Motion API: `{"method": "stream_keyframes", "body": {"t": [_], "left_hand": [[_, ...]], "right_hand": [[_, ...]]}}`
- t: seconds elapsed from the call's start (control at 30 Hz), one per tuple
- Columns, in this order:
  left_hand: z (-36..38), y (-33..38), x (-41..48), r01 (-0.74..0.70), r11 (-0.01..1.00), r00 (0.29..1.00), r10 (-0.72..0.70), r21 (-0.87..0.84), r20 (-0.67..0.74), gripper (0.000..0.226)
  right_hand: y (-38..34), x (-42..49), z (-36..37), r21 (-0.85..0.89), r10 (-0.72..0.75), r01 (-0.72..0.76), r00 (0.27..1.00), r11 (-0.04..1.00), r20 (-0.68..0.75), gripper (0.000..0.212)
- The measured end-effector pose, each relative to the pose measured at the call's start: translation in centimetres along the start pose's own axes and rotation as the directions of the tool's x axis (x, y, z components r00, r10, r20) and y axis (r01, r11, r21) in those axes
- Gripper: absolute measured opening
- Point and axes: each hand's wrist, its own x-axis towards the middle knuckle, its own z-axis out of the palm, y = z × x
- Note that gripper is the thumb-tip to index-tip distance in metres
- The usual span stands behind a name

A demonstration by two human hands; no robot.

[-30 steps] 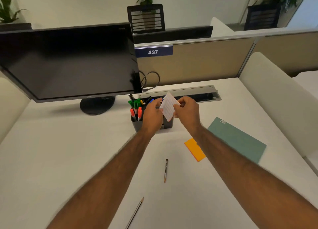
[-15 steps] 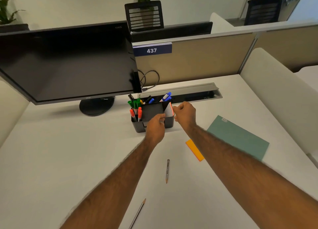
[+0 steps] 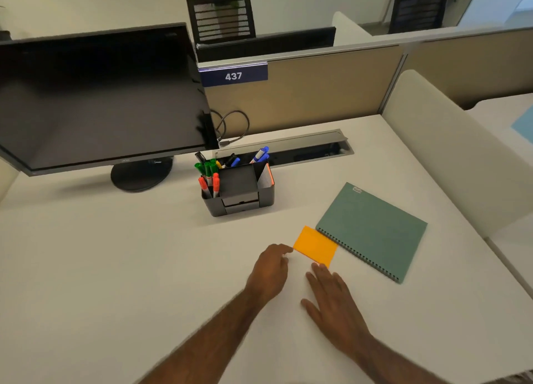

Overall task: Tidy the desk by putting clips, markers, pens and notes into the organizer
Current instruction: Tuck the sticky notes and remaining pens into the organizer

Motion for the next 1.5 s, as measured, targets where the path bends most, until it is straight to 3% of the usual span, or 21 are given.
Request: {"method": "stream_keyframes", "body": {"t": [0.1,0.2,0.33,0.47,0.57,0.67,0.77,0.87,1.03,1.2,1.37,1.43,1.5], "left_hand": [[1.6,0.2,-1.1,-0.023,0.999,0.998,0.022,0.025,0.051,0.029],[2.2,0.6,-1.7,-0.028,0.999,0.999,0.027,0.024,0.036,0.027],[2.3,0.8,-2.3,-0.049,0.998,0.999,0.048,0.026,0.025,0.028],[2.2,0.6,-2.7,-0.112,0.993,0.994,0.112,0.041,0.008,0.032],[2.2,0.7,-3.1,-0.149,0.982,0.987,0.141,0.117,0.072,0.037],[2.5,0.5,-3.6,-0.226,0.930,0.968,0.180,0.290,0.177,0.038],[3.0,0.0,-4.2,-0.269,0.849,0.959,0.191,0.455,0.211,0.045],[3.4,-0.3,-4.6,-0.282,0.799,0.958,0.204,0.530,0.203,0.049],[4.0,-0.3,-4.7,-0.272,0.795,0.962,0.213,0.541,0.170,0.044],[3.1,-1.0,-4.3,-0.241,0.823,0.970,0.216,0.515,0.110,0.046],[-0.9,-3.4,-2.5,-0.019,0.907,0.988,0.083,0.421,-0.134,0.052],[-2.8,-4.9,-1.7,0.069,0.911,0.982,0.009,0.407,-0.187,0.056],[-4.1,-6.6,-1.3,0.155,0.899,0.975,-0.071,0.411,-0.213,0.061]], "right_hand": [[0.0,-0.5,-0.4,0.027,0.048,-0.048,0.999,0.998,-0.002,0.068],[0.2,0.6,-1.4,-0.062,0.155,-0.150,0.986,0.987,0.069,0.076],[-0.7,1.6,-3.1,-0.136,0.161,-0.153,0.986,0.979,0.051,0.076],[-1.9,1.3,-2.9,-0.109,0.070,-0.077,0.995,0.991,-0.070,0.058],[-2.4,0.4,-2.0,-0.042,-0.041,0.033,0.980,0.999,-0.194,0.036],[-2.1,0.4,-2.3,0.015,0.143,-0.143,0.984,0.990,-0.105,0.043],[-1.7,0.6,-2.9,-0.097,0.383,-0.376,0.922,0.922,0.066,0.071],[-1.7,1.1,-3.1,-0.130,0.490,-0.475,0.863,0.870,0.125,0.077],[-1.4,3.1,-3.9,0.107,0.642,-0.675,0.731,0.730,0.234,0.067],[-0.8,4.4,-3.9,0.297,0.607,-0.653,0.758,0.697,0.240,0.018],[-0.9,8.2,-7.3,0.595,0.611,-0.588,0.767,0.548,0.195,0.026],[-1.2,10.3,-8.9,0.724,0.613,-0.531,0.767,0.440,0.191,0.017],[-1.6,12.6,-10.5,0.832,0.599,-0.455,0.777,0.317,0.196,0.029]]}}
